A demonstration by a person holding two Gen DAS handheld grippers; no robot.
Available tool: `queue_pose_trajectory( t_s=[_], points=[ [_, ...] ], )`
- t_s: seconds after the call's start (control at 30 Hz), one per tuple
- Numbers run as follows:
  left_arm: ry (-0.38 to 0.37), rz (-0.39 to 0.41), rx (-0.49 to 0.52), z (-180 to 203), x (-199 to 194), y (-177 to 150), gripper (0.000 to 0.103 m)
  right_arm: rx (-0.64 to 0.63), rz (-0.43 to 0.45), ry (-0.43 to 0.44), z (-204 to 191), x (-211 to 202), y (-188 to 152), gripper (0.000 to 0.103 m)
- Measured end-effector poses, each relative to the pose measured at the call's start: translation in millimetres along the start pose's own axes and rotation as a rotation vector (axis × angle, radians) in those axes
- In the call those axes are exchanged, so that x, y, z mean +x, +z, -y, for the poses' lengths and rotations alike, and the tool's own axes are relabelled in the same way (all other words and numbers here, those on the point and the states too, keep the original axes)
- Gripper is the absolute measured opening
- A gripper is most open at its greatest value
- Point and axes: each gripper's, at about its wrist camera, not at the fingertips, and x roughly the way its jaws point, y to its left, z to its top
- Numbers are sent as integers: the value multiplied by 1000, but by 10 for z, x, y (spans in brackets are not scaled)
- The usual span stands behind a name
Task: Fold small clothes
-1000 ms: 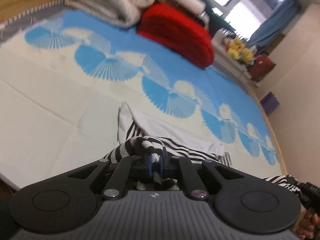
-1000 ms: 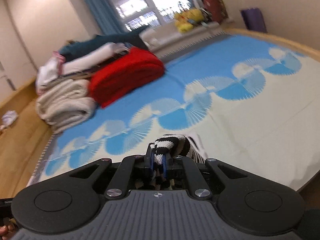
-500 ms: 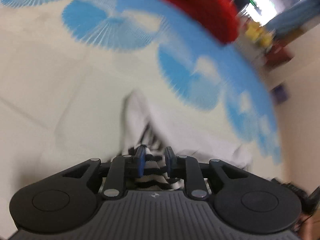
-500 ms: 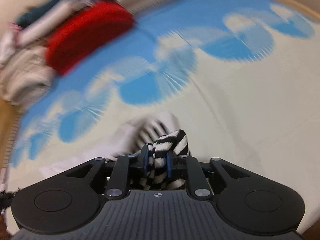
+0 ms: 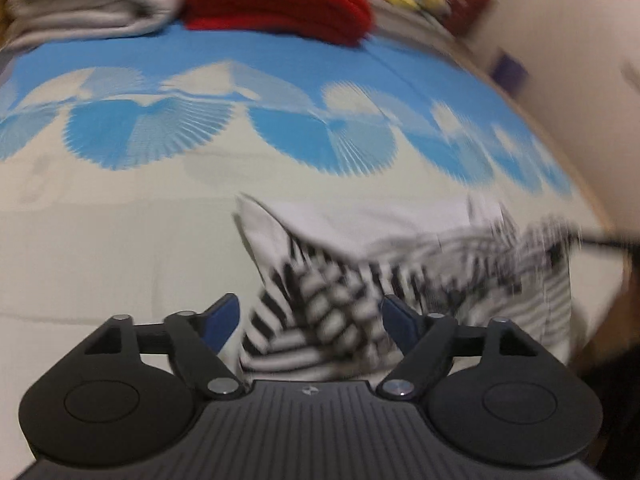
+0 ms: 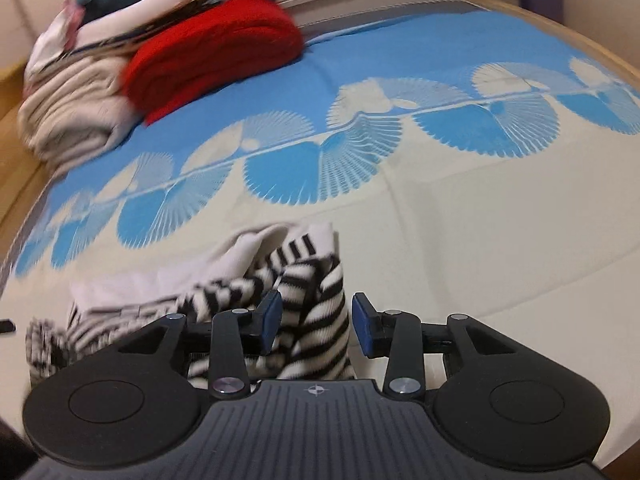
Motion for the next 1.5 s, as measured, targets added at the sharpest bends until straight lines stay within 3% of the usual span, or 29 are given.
queue_pose_trajectory(
  t_s=[0.07, 0.2, 0.3, 0.47, 0.57, 0.63, 0.73, 1.0, 1.1, 1.17, 1.3, 1.4, 1.43, 1.47, 1.5],
  points=[
    [17, -56, 100, 150, 66, -110, 84, -21, -12, 30, 1, -41, -38, 42],
    [144, -132, 299, 415, 324, -236, 84, -97, -89, 54, -74, 33, -132, 42],
    [192, -135, 341, 520, 489, -188, 84, -213, -130, 7, -244, 173, -205, 42],
    [279, -18, 305, 584, 598, 135, 84, -347, -121, -118, -474, 445, -188, 42],
    [343, 88, 138, 474, 563, 371, 83, -320, -47, -158, -527, 518, -37, 42],
    [332, 123, -19, 306, 526, 477, 82, -257, 28, -184, -518, 536, 107, 42],
    [263, 84, -152, 130, 571, 524, 82, -164, 87, -171, -444, 554, 260, 42],
    [132, 61, -56, 116, 570, 554, 82, -179, 47, -15, -419, 599, 361, 42],
    [157, 42, -10, 129, 638, 536, 82, -202, 31, 70, -429, 540, 357, 48],
    [176, 19, 21, 136, 714, 535, 82, -258, 2, 75, -492, 569, 318, 49],
    [199, 1, 70, 175, 856, 559, 81, -405, -38, 3, -678, 734, 201, 49],
    [222, -22, 76, 156, 969, 578, 66, -472, -40, -37, -791, 859, 170, 46],
    [218, -33, 71, 137, 998, 580, 54, -484, -46, -50, -815, 893, 163, 44],
    [208, -38, 65, 115, 1021, 583, 35, -491, -49, -66, -838, 933, 165, 34],
    [195, -42, 61, 98, 1033, 591, 24, -494, -45, -76, -844, 965, 182, 20]
  ],
)
